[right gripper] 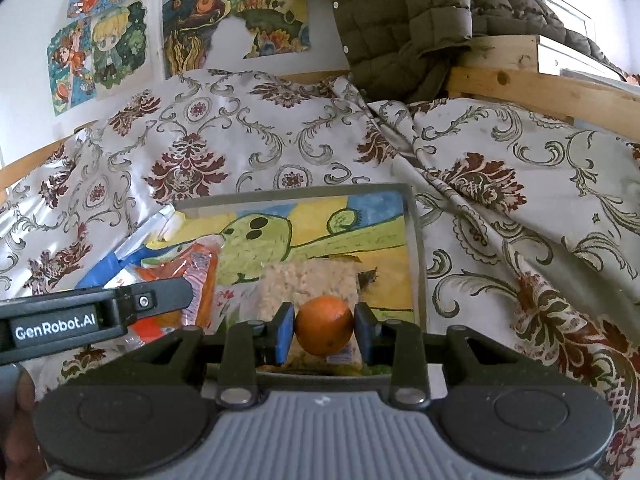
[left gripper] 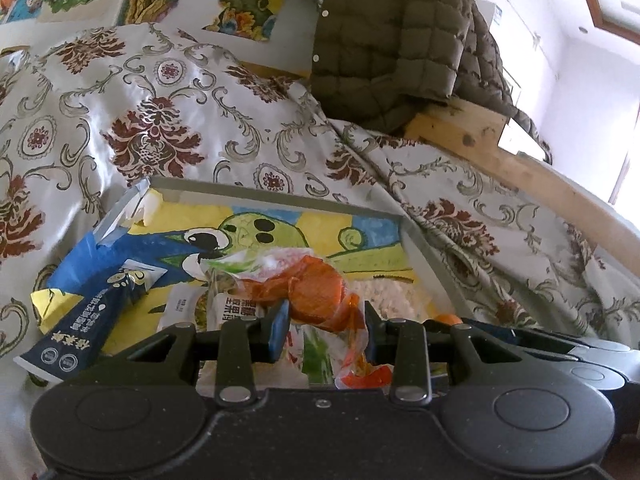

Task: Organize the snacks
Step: 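Open left tool over the tray while right tool releases the mandarin into it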

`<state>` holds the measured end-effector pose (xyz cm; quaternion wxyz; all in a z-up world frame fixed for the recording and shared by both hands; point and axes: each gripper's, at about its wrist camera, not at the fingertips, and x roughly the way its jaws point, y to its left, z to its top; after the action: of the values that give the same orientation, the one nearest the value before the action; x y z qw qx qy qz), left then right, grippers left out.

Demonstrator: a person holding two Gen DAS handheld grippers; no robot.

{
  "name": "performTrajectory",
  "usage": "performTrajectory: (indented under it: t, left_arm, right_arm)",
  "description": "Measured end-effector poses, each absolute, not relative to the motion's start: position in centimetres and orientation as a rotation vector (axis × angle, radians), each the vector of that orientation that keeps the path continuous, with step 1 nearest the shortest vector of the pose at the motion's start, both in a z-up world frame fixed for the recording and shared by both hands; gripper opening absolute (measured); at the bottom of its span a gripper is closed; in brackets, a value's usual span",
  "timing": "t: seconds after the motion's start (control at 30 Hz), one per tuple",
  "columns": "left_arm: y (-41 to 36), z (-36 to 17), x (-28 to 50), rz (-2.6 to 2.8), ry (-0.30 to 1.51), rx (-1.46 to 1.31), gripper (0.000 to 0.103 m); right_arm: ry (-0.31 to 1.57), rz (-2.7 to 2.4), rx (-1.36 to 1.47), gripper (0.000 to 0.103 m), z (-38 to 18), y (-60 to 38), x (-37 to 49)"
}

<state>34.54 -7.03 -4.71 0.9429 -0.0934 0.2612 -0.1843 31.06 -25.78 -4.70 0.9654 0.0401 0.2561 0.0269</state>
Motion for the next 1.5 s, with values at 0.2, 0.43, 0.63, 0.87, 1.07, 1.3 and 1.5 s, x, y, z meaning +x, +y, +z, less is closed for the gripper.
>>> performTrajectory:
  t: [0.2,0.43,0.63,0.87,1.07,1.3,1.5]
  left_arm:
    - [-7.4,-4.6,34.5,-0.371,0.538,-0.148,0.041]
    - [-7.7,-4.5,34.4,-0.36,0.53,-0.124,0.039]
    - [-7.3,-4.1,34.3,-0.348,0.525,-0.15,0.042]
    - [-7.1,-2.9,33.5,-0.337,0.487,-0.167,0.055]
    - [-6.8,-0.5,31.7,-0.319,0.405,-0.148,0.076]
    - [-6.4,2.4,28.4,-0.262,0.289,-0.124,0.1]
    - [-5.5,4.0,25.4,-0.234,0.258,-0.15,0.102]
  right_arm:
    - [0.527,0.048,0.093,0.041,-4.8,-26.1,31.1]
    - [0.526,0.036,0.103,0.043,-4.8,-26.4,31.1]
    - [0.517,0.028,0.105,0.05,-4.6,-26.6,30.9]
    - [0.49,0.011,0.106,0.056,-3.8,-27.1,30.4]
    - [0.445,-0.005,0.129,0.065,-2.3,-27.6,29.1]
    - [0.347,-0.009,0.139,0.085,0.2,-28.2,25.9]
    - [0.253,0.001,0.124,0.1,2.4,-28.1,23.1]
